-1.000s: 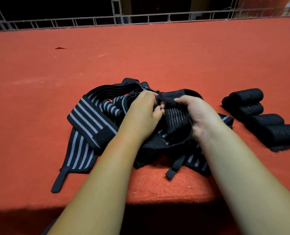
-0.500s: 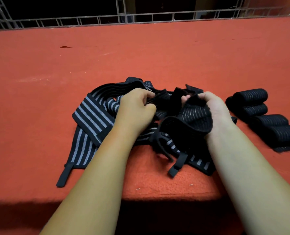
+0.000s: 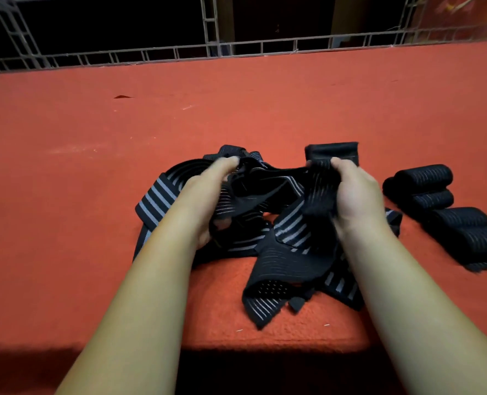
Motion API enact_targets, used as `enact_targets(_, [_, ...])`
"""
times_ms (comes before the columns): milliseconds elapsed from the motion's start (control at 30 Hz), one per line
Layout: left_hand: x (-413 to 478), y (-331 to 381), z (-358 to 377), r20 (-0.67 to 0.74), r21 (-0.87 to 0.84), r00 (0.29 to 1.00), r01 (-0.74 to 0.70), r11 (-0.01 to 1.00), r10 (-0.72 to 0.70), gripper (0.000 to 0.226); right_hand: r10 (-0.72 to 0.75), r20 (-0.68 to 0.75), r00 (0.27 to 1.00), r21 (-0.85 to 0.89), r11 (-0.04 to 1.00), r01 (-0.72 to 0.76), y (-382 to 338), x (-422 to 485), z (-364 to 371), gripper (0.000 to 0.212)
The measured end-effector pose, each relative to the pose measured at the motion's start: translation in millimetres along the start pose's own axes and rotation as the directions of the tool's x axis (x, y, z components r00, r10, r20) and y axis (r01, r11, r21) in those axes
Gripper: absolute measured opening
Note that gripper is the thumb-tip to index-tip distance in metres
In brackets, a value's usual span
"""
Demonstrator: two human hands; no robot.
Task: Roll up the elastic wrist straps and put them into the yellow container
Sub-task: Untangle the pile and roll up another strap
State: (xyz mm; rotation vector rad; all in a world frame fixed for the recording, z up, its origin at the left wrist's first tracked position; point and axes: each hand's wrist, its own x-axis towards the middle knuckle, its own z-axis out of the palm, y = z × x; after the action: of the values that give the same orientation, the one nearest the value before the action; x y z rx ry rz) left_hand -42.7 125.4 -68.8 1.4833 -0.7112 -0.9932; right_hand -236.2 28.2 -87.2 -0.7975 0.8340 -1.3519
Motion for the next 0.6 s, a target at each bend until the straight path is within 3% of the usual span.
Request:
enact_targets(100, [-5.1, 1.1, -3.7, 0.032, 0.301, 0.999, -0.003, 0.954, -0.008, 0.029, 0.035, 0.091, 0.995, -0.104, 0.994, -0.025, 1.9, -7.2, 8.5, 0.023])
enact_targets(167, [-6.6, 3.1, -7.8, 0.068, 0.318, 0.997, 0.010, 0.948, -0.033, 0.031, 0.054, 0.142, 0.988, -0.170, 0.985, -0.029, 3.3, -8.6, 10.2, 0.024])
enact_targets(267, [-13.4, 10.5, -10.4, 0.206, 0.116, 0.978, 0.020, 0.993, -0.044, 0.017, 0.085, 0.209, 0.974, -0.220, 0.975, -0.038, 3.0, -9.1, 11.6, 0.022])
enact_targets(400, [-23.9, 18.4, -10.7, 0.255, -0.128, 0.965, -0.025, 0.991, 0.057, 0.032, 0.149, 0.317, 0.937, -0.253, 0.965, -0.067, -0.4, -12.4, 9.4, 0.024])
enact_targets(500, [-38.1, 22.1, -8.3, 0.471, -0.261, 0.870, -0.019, 0.965, 0.144, 0.016, 0.228, 0.360, 0.905, -0.288, 0.949, -0.124, 0.8, -14.9, 8.1, 0.029])
enact_targets(567, [-39.2, 20.0, -8.0, 0.538, -0.300, 0.823, -0.015, 0.954, 0.182, 0.016, 0.220, 0.326, 0.920, -0.306, 0.945, -0.117, 3.8, -14.5, 9.1, 0.029])
enact_targets(600, [-35.5, 18.0, -8.5, 0.523, -0.249, 0.834, -0.050, 0.967, 0.178, 0.020, 0.200, 0.301, 0.932, -0.301, 0.948, -0.106, 4.1, -14.1, 9.3, 0.028])
